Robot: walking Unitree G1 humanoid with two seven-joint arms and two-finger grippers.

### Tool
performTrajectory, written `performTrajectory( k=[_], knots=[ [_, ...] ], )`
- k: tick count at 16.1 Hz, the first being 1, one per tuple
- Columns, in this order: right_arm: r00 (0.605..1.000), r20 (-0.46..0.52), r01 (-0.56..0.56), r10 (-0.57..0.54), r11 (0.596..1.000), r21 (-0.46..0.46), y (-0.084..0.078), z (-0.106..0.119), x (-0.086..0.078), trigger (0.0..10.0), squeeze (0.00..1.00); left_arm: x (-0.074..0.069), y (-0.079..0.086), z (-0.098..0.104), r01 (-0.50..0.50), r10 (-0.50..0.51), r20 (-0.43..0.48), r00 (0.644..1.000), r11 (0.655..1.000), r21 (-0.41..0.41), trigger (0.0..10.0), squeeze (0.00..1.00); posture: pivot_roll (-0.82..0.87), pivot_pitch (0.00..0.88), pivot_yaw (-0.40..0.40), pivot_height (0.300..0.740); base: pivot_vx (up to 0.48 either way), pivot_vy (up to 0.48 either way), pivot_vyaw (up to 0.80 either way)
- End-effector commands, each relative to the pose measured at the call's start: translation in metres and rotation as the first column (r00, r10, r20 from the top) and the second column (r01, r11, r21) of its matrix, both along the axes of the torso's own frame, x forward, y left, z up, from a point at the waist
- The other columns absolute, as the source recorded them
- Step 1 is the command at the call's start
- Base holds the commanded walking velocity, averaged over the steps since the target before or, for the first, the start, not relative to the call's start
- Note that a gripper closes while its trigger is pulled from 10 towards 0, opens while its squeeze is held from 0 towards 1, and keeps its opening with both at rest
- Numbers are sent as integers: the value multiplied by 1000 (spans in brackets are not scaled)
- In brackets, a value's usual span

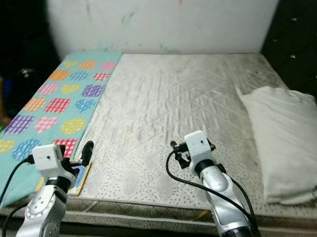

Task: Clean up the room

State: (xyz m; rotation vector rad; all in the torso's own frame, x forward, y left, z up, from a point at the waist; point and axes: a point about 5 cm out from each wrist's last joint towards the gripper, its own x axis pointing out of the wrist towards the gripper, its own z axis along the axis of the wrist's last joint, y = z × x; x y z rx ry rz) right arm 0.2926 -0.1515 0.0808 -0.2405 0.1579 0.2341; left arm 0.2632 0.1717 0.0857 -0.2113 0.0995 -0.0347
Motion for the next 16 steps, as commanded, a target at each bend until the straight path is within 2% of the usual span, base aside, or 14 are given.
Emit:
performTrajectory(
  k=[1, 3, 7, 13, 16],
  knots=[
    [1000, -1, 3, -3, 1000, -3, -2, 0, 0, 10000, 0, 0, -3, 0, 11, -11, -4, 1000, 1000, -1, 10000, 0, -181, 0, 41, 740, 0, 480, 0],
    [1000, -3, 2, -2, 1000, -4, -1, 0, 0, 10000, 0, -1, -3, 0, 12, -12, -6, 1000, 1000, 3, 10000, 0, -181, 0, 43, 740, 0, 480, -800],
    [1000, 10, -15, 15, 1000, -18, 1, 2, 0, 10000, 0, -1, -3, -1, 3, -3, -14, 1000, 1000, 8, 10000, 0, -184, 0, 43, 740, 0, 472, 0],
    [1000, 7, -15, 15, 999, -34, -1, 0, -1, 10000, 0, -1, -5, 3, 23, -23, 19, 1000, 1000, -11, 10000, 0, -186, 0, 45, 740, 0, 0, 0],
    [1000, 9, -28, 28, 999, -42, 2, 0, -1, 10000, 0, 0, -7, 5, 47, -46, 36, 998, 999, -23, 10000, 0, -187, 0, 46, 740, 347, 0, 0]
  ],
)
